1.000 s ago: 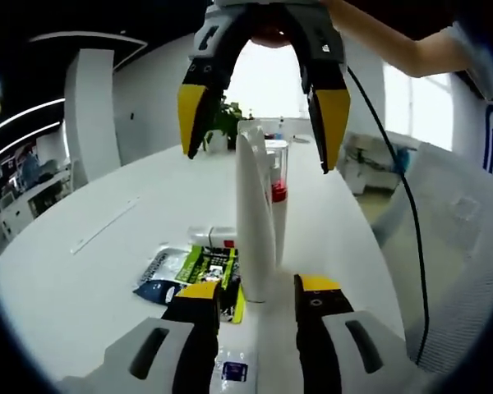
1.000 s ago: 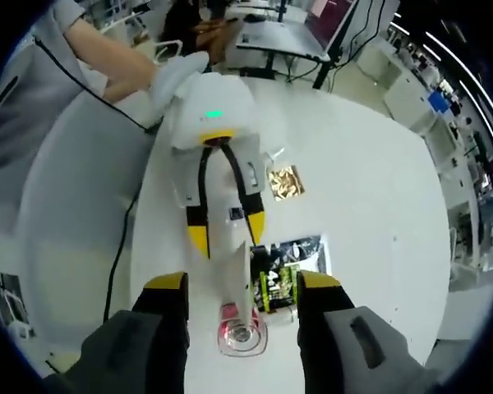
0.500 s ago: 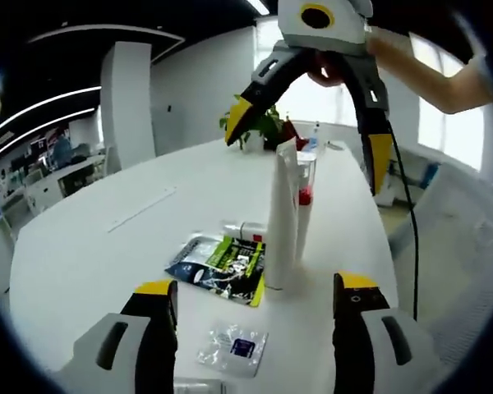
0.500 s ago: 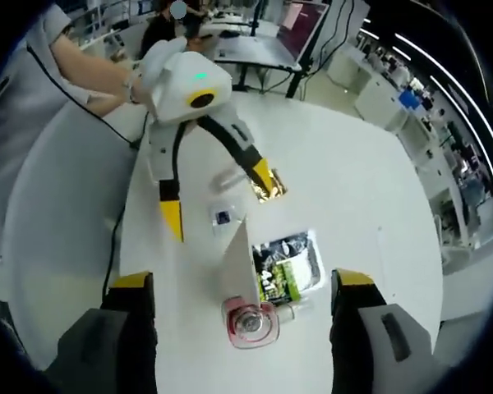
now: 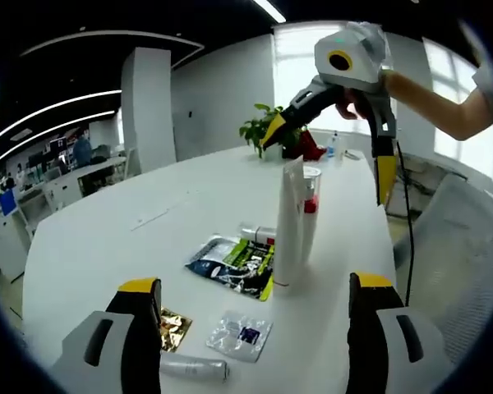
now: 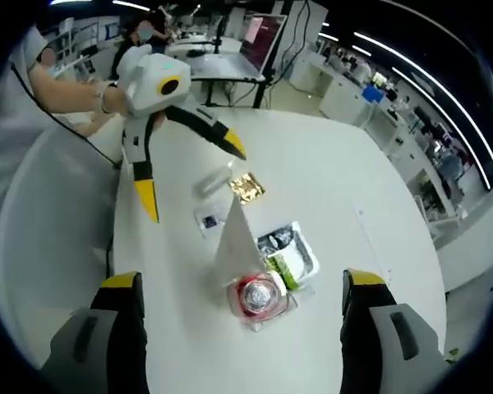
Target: Arrange the skincare products in the storage area until every visible bottle or jar stands upright without overlapping.
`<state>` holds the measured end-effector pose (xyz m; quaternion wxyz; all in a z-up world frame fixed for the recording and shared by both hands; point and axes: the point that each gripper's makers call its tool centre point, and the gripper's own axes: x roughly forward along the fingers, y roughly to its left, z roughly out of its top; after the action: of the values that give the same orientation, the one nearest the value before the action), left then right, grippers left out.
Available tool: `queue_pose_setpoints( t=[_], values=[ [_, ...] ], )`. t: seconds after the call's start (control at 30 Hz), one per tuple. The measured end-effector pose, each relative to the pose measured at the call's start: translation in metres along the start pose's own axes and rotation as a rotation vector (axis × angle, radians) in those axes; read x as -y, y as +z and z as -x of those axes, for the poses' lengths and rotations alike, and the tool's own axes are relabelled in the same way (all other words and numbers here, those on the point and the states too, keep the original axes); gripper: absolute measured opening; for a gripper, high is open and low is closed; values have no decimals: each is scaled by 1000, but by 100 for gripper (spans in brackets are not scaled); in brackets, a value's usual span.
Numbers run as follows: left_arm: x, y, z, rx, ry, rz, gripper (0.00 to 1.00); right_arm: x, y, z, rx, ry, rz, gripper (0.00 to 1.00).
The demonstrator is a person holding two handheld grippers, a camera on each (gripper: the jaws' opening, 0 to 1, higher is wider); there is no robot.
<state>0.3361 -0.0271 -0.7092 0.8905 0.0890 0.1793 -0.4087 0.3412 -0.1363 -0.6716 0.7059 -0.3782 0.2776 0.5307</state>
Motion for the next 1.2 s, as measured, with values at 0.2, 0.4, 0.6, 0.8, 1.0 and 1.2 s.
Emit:
queue_pose_setpoints(
  t=[0.2,0.4,0.6,0.8,1.0,1.2],
  values=[
    [-8,-3,13,-4,59,13,99,-6,5,6,113,-39,-26,100],
    [-7,-6,19,-12,72,48,99,-14,-8,12,124,-94,-87,100],
    [-5,-9,30,-19,91,72,99,-20,-17,18,171,-152,-129,100],
    [-6,-15,40,-59,121,56,99,-32,-23,18,196,-168,-152,100],
    [-1,-20,47,-79,116,46,99,-33,-27,19,224,-194,-193,100],
    [6,-26,50,-105,112,73,99,-44,-32,17,241,-194,-249,100]
  ],
)
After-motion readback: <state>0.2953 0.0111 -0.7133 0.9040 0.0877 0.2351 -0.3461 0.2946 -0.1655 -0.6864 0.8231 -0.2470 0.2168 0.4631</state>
